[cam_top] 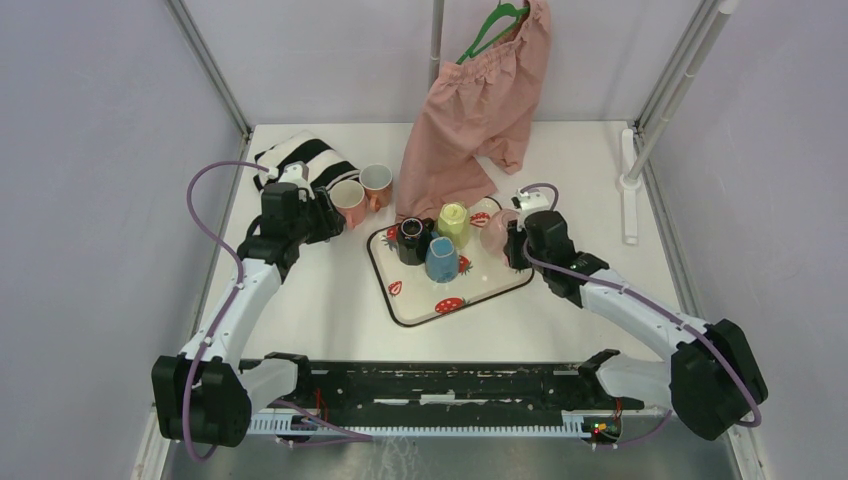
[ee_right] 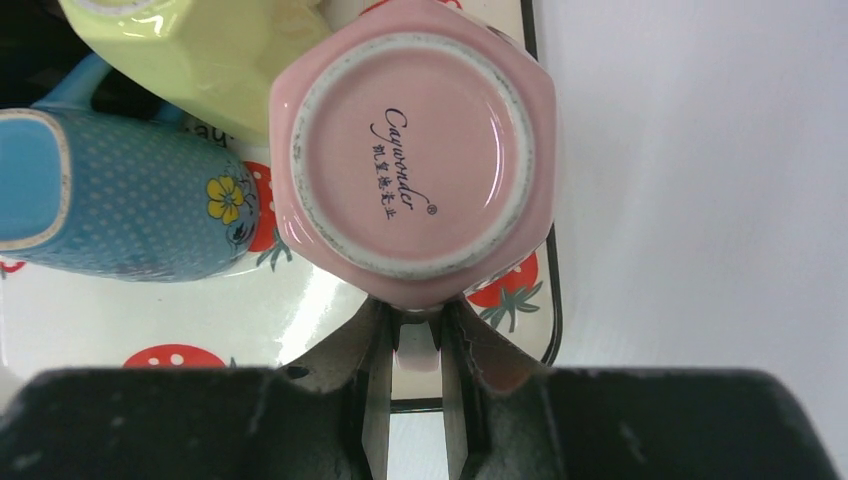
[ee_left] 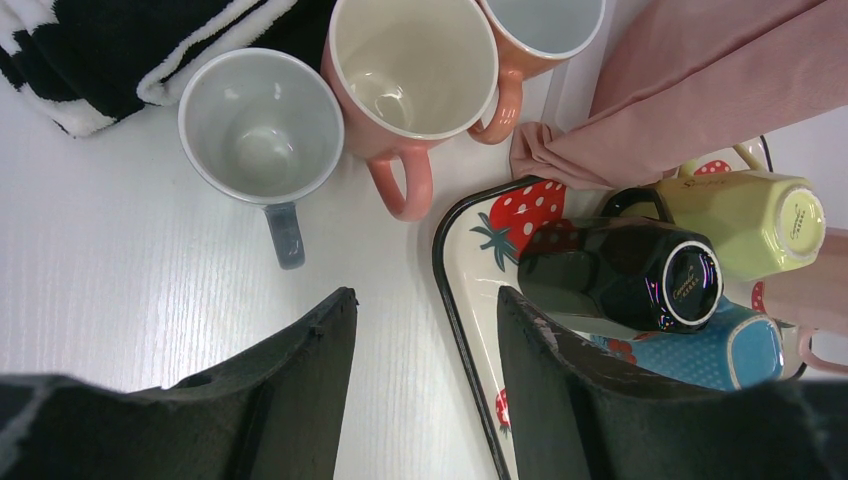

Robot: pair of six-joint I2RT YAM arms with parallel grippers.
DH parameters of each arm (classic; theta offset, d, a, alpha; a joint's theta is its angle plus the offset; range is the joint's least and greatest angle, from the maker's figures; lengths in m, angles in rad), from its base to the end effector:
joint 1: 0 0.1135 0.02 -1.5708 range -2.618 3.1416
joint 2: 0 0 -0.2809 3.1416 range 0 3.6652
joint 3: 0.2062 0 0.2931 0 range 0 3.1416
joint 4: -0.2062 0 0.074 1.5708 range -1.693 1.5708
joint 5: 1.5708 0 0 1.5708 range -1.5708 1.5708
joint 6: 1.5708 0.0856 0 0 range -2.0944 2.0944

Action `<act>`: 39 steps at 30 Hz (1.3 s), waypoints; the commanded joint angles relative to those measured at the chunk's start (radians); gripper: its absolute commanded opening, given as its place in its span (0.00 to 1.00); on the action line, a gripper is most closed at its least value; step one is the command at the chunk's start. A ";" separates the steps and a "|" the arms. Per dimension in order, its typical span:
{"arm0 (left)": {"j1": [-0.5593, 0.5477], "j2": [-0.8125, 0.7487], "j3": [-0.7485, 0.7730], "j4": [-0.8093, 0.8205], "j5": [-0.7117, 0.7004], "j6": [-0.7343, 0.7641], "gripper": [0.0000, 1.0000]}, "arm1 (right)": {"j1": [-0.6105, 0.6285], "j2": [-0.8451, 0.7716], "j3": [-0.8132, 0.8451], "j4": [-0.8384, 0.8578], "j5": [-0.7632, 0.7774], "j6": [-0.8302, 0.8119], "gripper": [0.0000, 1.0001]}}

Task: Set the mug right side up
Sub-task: Turn over the cup on the tray.

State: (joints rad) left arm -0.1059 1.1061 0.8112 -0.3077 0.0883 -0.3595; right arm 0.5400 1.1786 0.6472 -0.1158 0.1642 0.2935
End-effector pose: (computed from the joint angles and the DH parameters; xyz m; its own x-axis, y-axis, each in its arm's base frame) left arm 0.3147 -0.0410 0.2484 -0.5900 -0.2897 -0.7536 -0.0321 0.9411 -0.3366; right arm 0.2789 0.1509 0.1839 -0.6094 -0.0325 -0.7922 -0.2288 0.9639 0.1365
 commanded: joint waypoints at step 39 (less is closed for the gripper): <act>-0.491 -0.116 -0.035 0.691 0.408 -0.222 0.74 | -0.048 -0.357 -0.202 1.132 -0.524 0.590 0.00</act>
State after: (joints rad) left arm -0.5659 0.9737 0.7616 0.2176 0.4652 -0.5224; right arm 0.4946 0.8349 0.4442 0.6571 -0.3035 0.7609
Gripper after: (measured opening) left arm 0.740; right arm 0.250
